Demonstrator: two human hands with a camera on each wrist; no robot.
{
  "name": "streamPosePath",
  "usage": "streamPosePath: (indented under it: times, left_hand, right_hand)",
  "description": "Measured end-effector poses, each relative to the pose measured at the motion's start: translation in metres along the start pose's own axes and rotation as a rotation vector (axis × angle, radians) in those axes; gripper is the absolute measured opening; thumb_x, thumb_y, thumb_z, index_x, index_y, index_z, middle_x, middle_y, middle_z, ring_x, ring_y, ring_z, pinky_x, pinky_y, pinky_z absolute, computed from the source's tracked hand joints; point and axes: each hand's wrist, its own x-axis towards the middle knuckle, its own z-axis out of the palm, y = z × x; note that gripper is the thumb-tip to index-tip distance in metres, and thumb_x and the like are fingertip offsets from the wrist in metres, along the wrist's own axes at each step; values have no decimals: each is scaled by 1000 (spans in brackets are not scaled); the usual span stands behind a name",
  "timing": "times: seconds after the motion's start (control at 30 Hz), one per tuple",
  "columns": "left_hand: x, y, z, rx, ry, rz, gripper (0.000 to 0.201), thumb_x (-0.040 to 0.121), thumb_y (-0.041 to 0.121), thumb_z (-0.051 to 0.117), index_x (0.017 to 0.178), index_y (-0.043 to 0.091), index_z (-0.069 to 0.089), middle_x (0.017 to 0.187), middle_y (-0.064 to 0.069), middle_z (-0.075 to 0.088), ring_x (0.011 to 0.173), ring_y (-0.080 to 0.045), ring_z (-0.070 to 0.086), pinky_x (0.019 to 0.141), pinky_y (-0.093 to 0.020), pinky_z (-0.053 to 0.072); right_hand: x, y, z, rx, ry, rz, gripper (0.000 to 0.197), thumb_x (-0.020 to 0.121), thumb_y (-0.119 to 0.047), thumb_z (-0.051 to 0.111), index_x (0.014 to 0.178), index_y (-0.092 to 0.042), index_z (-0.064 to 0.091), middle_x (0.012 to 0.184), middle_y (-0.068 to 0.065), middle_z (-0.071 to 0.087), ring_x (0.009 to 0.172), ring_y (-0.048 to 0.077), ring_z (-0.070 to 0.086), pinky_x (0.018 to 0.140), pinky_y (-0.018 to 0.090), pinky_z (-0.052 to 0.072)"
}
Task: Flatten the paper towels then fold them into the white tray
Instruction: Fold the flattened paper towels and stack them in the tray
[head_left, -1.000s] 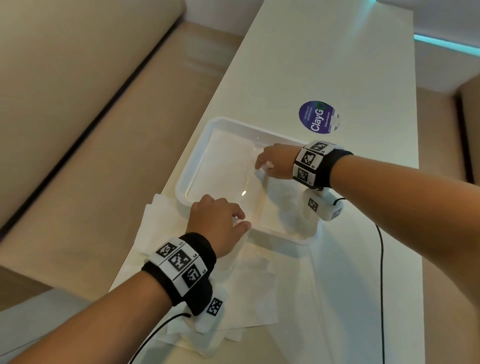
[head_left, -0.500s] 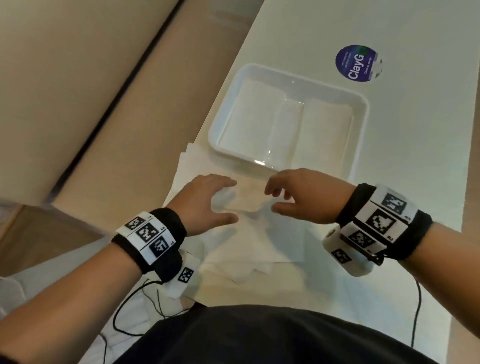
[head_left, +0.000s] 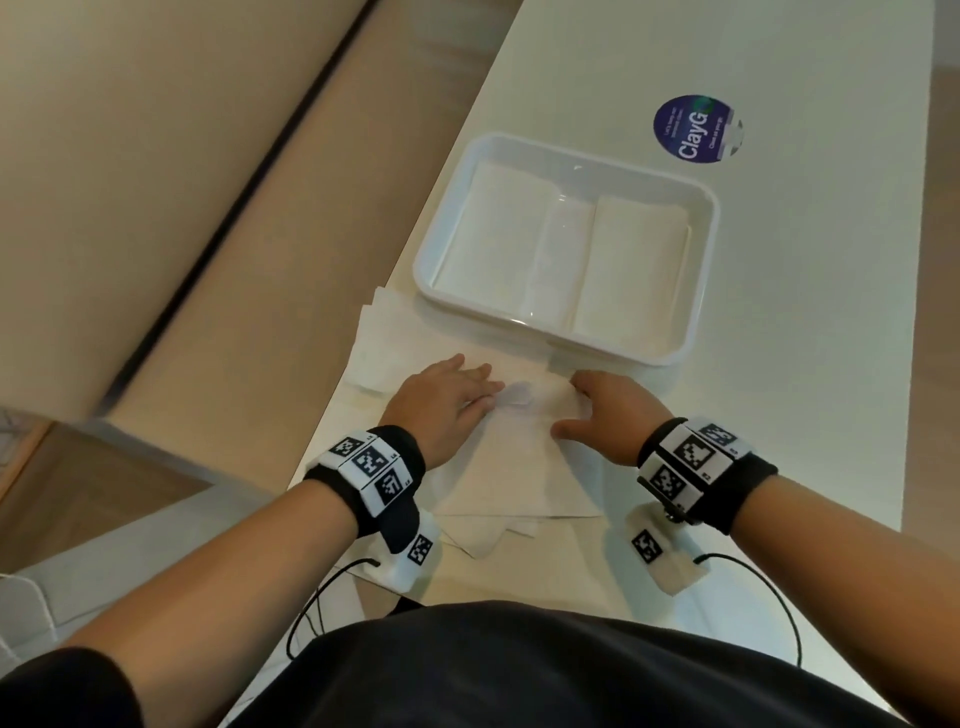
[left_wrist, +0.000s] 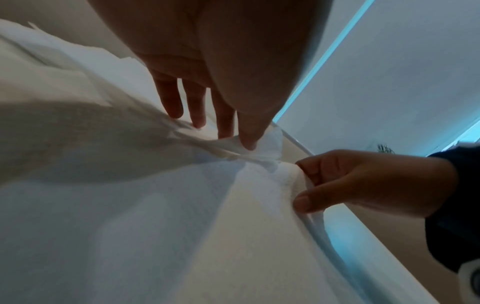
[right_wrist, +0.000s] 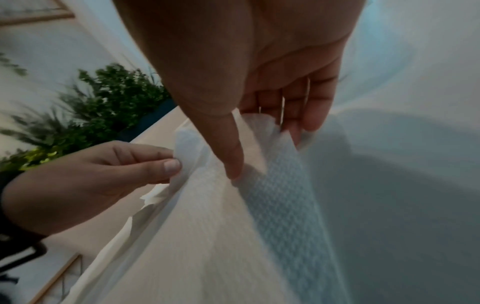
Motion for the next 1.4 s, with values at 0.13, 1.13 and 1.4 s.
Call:
streamPosePath:
  times: [0.13,1.13,1.4]
  left_hand:
    - [-7,2,-4,-180,121,-20,28,101,30,43,118,18,62,114,-1,67,114,-20,56,97,-37,44]
    - [25,58,-74,-1134,191,-64,23,100,20,45,85,23,63,68,8,61,55,-8,52,47,-18,38]
    - [27,49,-75,-1412,192,-163,20,84,42,63,88,22,64,102,-7,51,92,-26,35,77,-43,27]
  right_hand:
    - [-3,1,0,148,-24,-26,32,83,-27,69,67,-17,42,68,-4,42,62,14,42,52,22,27]
    - [-5,-35,-132,426,164,-420,14,84,-18,71,98,-15,70,93,-3,73,87,9,66,82,19,49]
    - [11,-28,-132,447,208,-338,15,81,-20,74,93,-13,67,92,1,71,83,12,66,80,26,50]
